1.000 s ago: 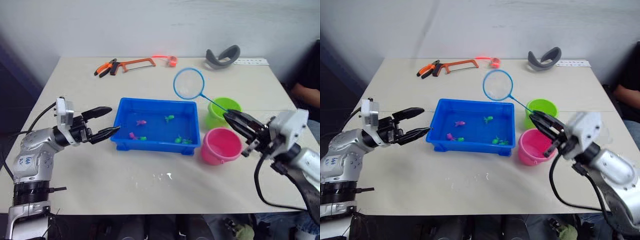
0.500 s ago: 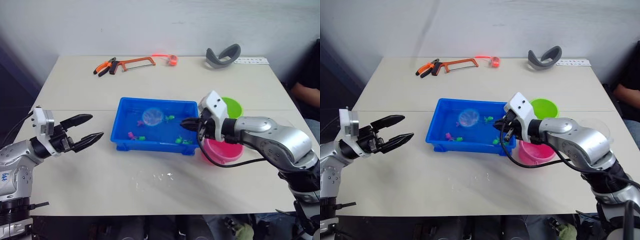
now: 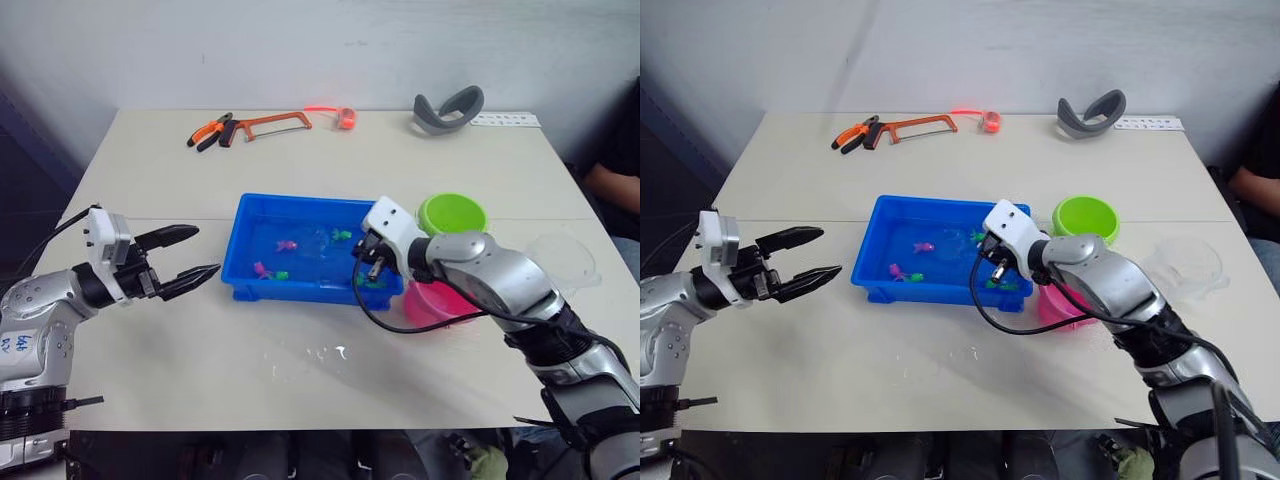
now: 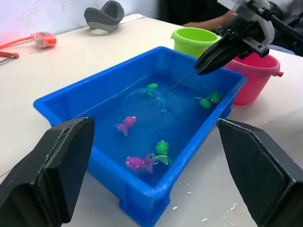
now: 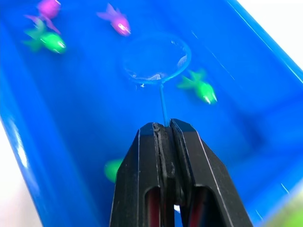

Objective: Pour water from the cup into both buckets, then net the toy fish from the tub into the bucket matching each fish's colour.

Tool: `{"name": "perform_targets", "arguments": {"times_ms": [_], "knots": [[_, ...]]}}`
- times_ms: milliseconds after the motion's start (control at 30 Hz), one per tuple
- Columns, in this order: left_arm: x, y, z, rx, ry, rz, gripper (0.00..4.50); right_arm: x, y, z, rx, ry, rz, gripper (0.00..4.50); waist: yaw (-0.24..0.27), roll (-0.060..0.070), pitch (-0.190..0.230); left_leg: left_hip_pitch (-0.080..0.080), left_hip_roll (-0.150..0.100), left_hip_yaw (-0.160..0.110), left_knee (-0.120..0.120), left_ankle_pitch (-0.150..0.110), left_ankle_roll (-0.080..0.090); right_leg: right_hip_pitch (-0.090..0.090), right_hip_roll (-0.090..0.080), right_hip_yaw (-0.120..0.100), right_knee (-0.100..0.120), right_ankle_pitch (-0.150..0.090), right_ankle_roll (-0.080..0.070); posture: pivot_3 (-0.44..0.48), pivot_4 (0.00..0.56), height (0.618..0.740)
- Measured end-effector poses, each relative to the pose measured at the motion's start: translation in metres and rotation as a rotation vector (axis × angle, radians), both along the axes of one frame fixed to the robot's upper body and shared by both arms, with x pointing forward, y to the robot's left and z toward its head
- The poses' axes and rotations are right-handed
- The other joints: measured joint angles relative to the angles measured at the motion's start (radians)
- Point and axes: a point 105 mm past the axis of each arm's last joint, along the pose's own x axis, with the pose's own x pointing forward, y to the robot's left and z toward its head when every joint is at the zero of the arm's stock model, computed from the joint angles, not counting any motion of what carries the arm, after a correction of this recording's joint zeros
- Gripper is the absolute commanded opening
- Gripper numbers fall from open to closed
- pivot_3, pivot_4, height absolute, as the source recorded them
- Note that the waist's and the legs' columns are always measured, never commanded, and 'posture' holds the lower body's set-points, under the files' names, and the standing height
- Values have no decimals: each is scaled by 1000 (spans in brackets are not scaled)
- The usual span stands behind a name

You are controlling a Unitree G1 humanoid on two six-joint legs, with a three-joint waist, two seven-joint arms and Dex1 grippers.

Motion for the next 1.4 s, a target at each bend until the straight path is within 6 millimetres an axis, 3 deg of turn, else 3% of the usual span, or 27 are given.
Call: {"name": "perform_targets", "arguments": {"times_ms": [133,333,500,700,1067,1267,1400], "knots": [[2,0,-1,2,-1,-1,4486,-2,8,5,81,46,20,0,1,0,0,-1,0,0,0,0,0,-1,0,-3,1,0,0,0,150,740],[5,0,0,3,-6,-2,4486,-8,-1,17,229,107,18,0,4,0,0,-1,-1,0,0,1,1,0,0,-4,1,0,0,0,150,740],[8,-3,-1,1,-12,-22,4486,-17,-22,24,304,140,-12,0,3,0,0,-1,-1,0,0,1,1,0,0,-4,1,0,0,0,150,740],[13,-15,3,-9,-32,-69,4486,-28,-42,48,351,22,-8,0,4,0,0,-1,-1,1,0,1,1,0,0,-4,1,0,0,0,150,740],[26,-71,15,-32,-70,-299,4486,-77,-113,56,330,-48,-159,0,27,-1,0,0,-2,2,0,2,3,1,4,-3,0,1,2,0,150,740],[23,-105,10,-46,-35,-458,4486,-117,-142,61,351,-92,-213,0,33,-1,0,0,-3,2,0,3,3,2,5,-2,0,1,3,0,150,740],[20,-133,12,-49,-34,-577,4486,-148,-167,48,273,-98,-306,0,40,-1,0,0,-3,2,0,3,4,3,5,0,-1,2,4,0,150,740]]}}
